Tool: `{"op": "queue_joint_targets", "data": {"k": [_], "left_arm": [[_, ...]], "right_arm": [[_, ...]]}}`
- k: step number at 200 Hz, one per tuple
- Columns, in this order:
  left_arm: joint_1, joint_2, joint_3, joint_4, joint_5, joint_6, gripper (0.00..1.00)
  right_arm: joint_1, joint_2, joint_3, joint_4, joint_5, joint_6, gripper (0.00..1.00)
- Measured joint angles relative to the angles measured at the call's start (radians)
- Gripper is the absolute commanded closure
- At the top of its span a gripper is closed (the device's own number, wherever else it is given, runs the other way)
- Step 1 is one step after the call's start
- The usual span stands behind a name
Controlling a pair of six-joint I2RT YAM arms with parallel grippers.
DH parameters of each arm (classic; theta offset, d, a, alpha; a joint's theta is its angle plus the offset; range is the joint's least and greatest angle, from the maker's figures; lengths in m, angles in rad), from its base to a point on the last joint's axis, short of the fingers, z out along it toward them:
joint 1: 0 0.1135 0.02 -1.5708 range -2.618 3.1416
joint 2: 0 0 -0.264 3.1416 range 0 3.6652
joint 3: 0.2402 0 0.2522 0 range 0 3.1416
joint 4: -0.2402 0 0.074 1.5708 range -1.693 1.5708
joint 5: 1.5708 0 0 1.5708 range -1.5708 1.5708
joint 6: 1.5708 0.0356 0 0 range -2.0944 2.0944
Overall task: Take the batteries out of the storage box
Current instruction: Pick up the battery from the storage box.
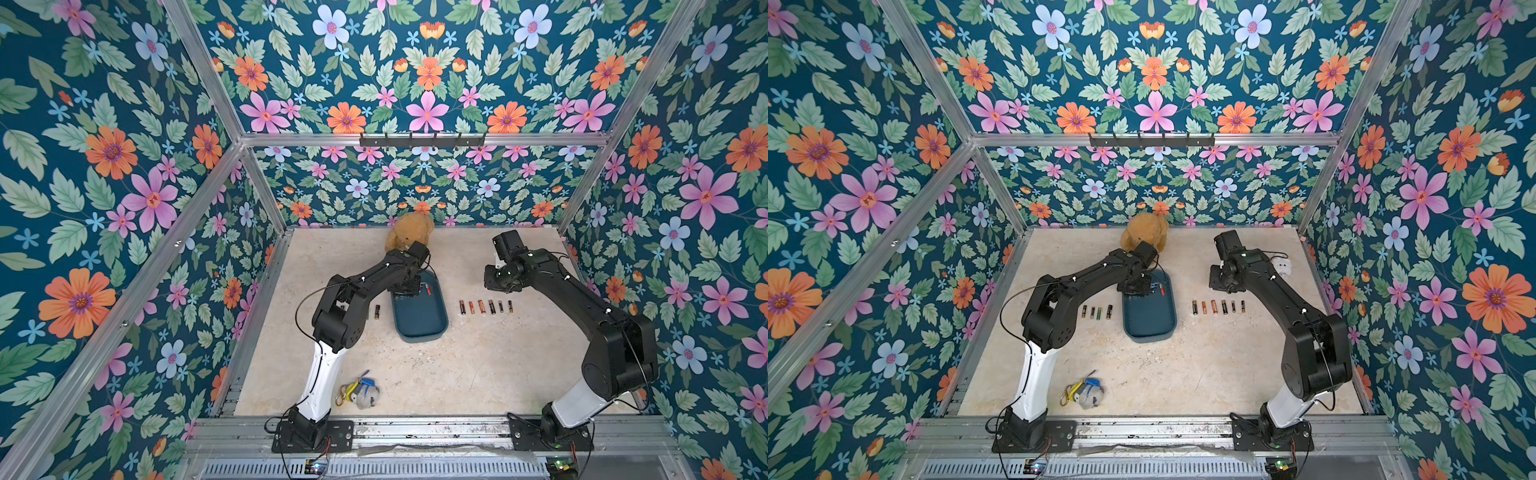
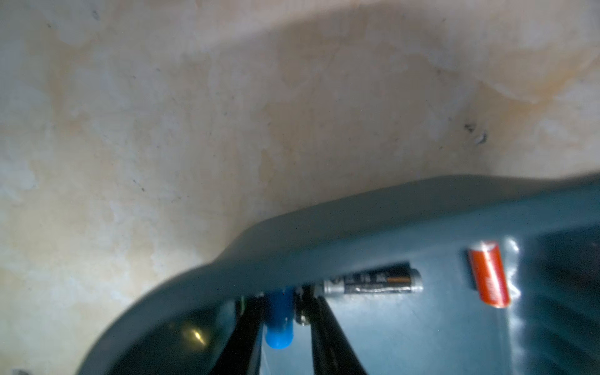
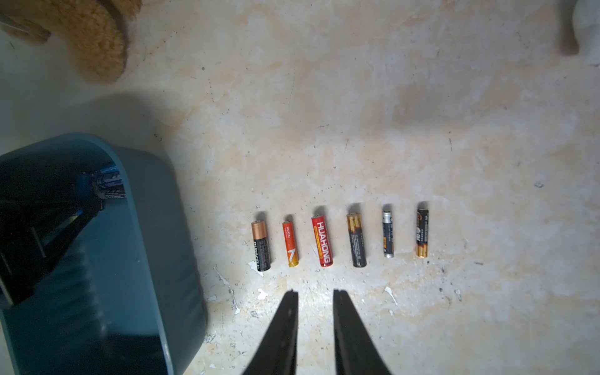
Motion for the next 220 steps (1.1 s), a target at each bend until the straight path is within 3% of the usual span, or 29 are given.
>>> {"op": "queue_joint_targets", "data": {"k": [72,220], "left_arm": [[0.000,0.004,0.001,-0.001,-0.014,0.003,0.80],[-0.013,0.009,-0.009,0.016,0.002,0.008,0.80]], "right_arm": [[0.000,0.003,0.000,0.000,-0.006,0.000,0.75],[0.000,0.009,0.002,0.001,-0.006,0.000,0.75]]}}
